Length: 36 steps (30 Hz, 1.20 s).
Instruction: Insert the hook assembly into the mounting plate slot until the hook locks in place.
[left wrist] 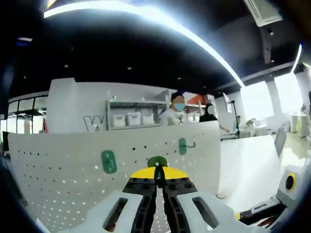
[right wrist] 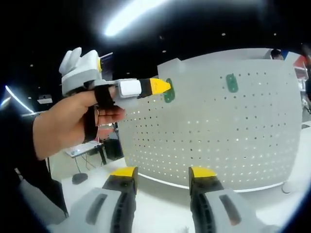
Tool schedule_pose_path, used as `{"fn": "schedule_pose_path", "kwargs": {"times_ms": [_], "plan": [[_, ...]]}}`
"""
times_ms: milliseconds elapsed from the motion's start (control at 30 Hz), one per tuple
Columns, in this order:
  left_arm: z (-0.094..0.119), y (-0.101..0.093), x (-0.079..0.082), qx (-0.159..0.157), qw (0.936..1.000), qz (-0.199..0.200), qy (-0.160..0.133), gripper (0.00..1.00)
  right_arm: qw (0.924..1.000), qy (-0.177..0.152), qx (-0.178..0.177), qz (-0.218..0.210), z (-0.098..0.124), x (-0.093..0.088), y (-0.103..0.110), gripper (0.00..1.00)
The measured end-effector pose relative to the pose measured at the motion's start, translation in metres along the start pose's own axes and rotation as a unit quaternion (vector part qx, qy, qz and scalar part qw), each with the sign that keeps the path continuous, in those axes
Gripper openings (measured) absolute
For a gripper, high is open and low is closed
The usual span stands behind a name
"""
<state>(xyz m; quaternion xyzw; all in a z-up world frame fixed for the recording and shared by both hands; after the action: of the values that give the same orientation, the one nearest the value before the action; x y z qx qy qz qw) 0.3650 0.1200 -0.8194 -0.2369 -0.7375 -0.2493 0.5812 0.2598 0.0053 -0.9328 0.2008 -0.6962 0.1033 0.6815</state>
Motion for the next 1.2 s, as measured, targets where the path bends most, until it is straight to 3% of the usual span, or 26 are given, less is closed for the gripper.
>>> {"fn": "schedule_pose_path", "kwargs": {"times_ms": [733,1200], "plan": [[-0.035,0.016,0.0,0.033,0.9992,-0.02,0.013,0.03,0.9999,0.005,0.0,-0.013,0.001,0.001,-0.002,0.39],[-0.055,0.011,-0.004,0.037,0.9986,-0.033,0.022,0.03,0.9997,0.004,0.0,-0.022,0.002,0.002,-0.004,0.38]]}}
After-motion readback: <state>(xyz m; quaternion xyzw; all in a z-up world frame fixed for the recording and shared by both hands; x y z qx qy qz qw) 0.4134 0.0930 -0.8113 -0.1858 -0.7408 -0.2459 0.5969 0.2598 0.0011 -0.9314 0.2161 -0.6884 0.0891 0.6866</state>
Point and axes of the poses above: the point that each gripper's makers call its tool centre point, and the gripper's own axes: z roughly backward along the fingers, y roughly to its left, x roughly out of its top, the point moved 10 cm from there along z, roughly backward along the fingers, and after that the axes turned 5 degrees about -y, right-handed, at the moved point
